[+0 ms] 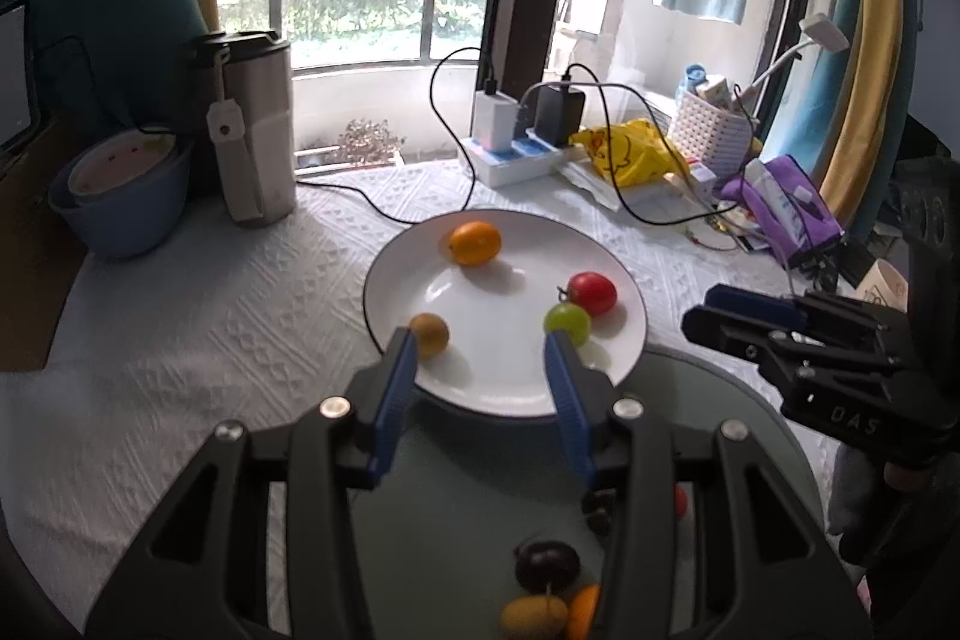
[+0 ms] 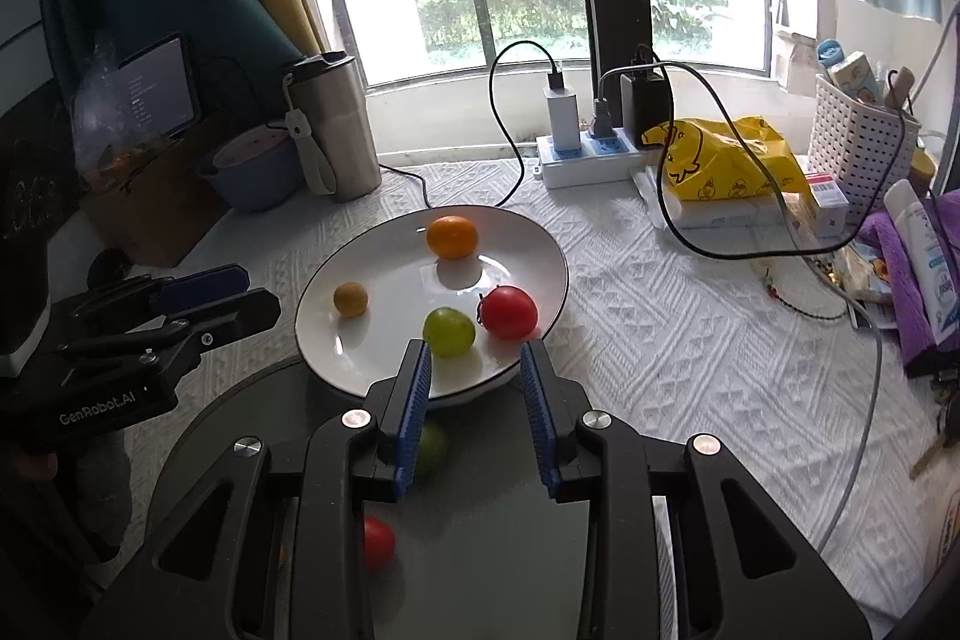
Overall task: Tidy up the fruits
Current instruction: 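Move both tools back from the plate over the fruit mat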
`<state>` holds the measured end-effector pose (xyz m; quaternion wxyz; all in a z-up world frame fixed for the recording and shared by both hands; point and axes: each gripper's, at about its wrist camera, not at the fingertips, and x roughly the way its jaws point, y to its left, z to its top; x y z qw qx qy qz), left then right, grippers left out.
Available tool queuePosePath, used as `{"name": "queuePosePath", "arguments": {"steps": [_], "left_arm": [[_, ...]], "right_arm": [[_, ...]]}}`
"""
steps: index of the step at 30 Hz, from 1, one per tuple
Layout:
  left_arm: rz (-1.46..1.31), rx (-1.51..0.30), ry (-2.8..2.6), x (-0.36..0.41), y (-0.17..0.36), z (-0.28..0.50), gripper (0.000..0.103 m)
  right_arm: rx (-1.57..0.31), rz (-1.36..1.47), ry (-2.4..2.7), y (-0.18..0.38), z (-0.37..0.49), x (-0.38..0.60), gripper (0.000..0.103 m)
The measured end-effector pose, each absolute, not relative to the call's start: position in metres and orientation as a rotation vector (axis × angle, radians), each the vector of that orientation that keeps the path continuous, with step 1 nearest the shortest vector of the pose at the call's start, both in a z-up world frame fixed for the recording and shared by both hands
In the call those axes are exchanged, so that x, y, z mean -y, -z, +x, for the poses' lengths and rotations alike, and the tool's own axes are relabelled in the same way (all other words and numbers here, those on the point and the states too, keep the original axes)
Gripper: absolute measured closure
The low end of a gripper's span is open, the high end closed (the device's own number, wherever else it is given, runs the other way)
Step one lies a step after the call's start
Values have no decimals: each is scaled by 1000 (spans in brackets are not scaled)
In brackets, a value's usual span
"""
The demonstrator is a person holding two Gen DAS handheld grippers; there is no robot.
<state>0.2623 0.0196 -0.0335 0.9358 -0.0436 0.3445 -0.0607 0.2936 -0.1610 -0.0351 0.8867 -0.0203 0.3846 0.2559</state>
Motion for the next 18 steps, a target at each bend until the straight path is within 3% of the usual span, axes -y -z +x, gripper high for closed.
{"name": "queuePosePath", "arguments": {"steps": [18], "left_arm": [[-130,-725,96,-27,50,206,57]], "right_arm": [[-812,-55,-539,40,255,163,69]]}}
